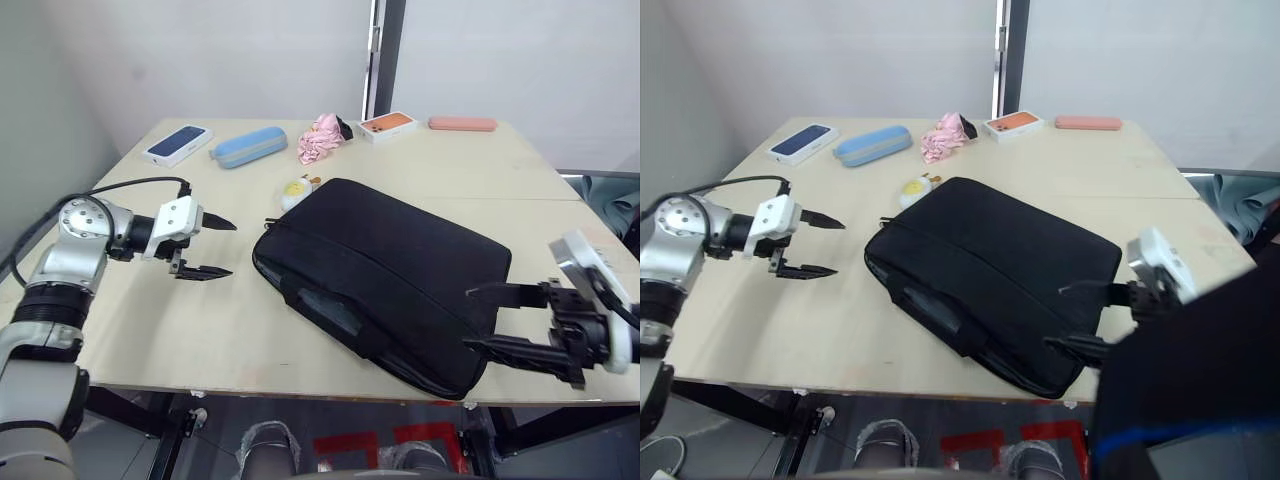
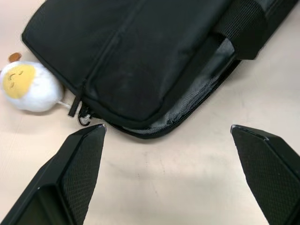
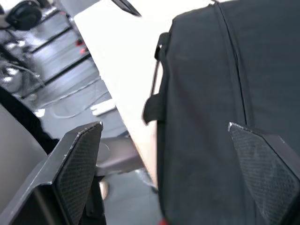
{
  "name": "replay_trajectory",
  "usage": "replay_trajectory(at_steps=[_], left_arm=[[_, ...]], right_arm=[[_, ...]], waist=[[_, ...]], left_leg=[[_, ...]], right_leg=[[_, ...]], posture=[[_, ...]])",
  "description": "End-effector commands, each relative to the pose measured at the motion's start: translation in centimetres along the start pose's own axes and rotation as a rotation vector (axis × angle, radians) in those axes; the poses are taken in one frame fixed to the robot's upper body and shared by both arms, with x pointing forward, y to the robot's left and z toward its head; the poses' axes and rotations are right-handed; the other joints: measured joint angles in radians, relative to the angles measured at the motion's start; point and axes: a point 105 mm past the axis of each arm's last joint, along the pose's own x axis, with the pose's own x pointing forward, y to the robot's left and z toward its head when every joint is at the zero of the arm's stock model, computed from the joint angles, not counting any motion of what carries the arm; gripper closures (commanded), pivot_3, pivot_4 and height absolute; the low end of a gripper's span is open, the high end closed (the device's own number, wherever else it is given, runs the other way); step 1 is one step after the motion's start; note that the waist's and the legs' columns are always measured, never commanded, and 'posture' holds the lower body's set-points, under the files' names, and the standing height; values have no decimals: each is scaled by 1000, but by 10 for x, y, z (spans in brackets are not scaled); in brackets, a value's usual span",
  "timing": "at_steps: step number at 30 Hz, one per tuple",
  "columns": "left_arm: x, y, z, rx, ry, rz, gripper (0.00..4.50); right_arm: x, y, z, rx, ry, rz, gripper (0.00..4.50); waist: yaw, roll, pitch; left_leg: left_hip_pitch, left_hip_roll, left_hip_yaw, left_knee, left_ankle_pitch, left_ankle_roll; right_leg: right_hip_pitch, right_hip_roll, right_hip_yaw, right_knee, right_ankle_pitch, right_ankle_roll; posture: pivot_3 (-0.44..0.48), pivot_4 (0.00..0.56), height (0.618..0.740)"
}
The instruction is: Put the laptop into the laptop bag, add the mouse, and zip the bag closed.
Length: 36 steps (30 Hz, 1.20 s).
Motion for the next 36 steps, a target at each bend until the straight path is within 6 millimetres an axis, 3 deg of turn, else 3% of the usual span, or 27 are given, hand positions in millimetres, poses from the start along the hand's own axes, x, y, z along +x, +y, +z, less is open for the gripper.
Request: replay_trajectory(at_steps=[1, 6, 20, 23, 29, 33, 36], left_arm=[[13, 9, 6, 69, -35, -10, 0], [41, 13, 8, 68, -60, -72, 0], [81, 20, 9, 45, -11, -94, 0], [85, 21, 15, 23, -42, -109, 786], [83, 20, 23, -8, -97, -149, 2902], [77, 20, 25, 7, -92, -162, 4296], [70, 20, 24, 34, -79, -166, 4296]], right_arm=[[-12, 17, -1, -57, 0, -54, 8], [-29, 30, -7, -23, 11, -125, 8], [-29, 51, -13, 26, -3, -203, 8], [-28, 51, -14, 42, -3, -206, 0], [-20, 39, -27, 54, 28, -252, 0], [-11, 33, -49, 120, 61, -283, 0], [-11, 18, -67, 257, 48, -350, 0]], waist=[[7, -1, 0], [3, -2, -1], [10, -3, -1], [9, -3, -1], [8, -3, -1], [9, -3, -1], [6, -3, -1]], left_leg=[[0, 0, 0, 0, 0, 0], [-1, -1, 1, 0, 0, 1], [-6, -2, -3, -6, -2, 2], [-6, -3, -3, -7, -2, 2], [-6, -6, -3, -7, -2, 3], [-6, -7, -4, -8, -2, 3], [-6, -7, -4, -10, -3, 3]], right_leg=[[0, 0, 0, 0, 0, 0], [0, -2, 0, -1, 0, 2], [0, -4, -6, -11, -3, 7], [1, -7, -7, -12, -3, 8], [1, -10, -7, -12, -6, 12], [1, -10, -8, -12, -5, 11], [1, -9, -8, -13, -5, 11]], posture=[[0, 150, 740], [0, 150, 740], [0, 150, 740], [0, 150, 740], [0, 150, 740], [0, 150, 740], [0, 150, 740]])
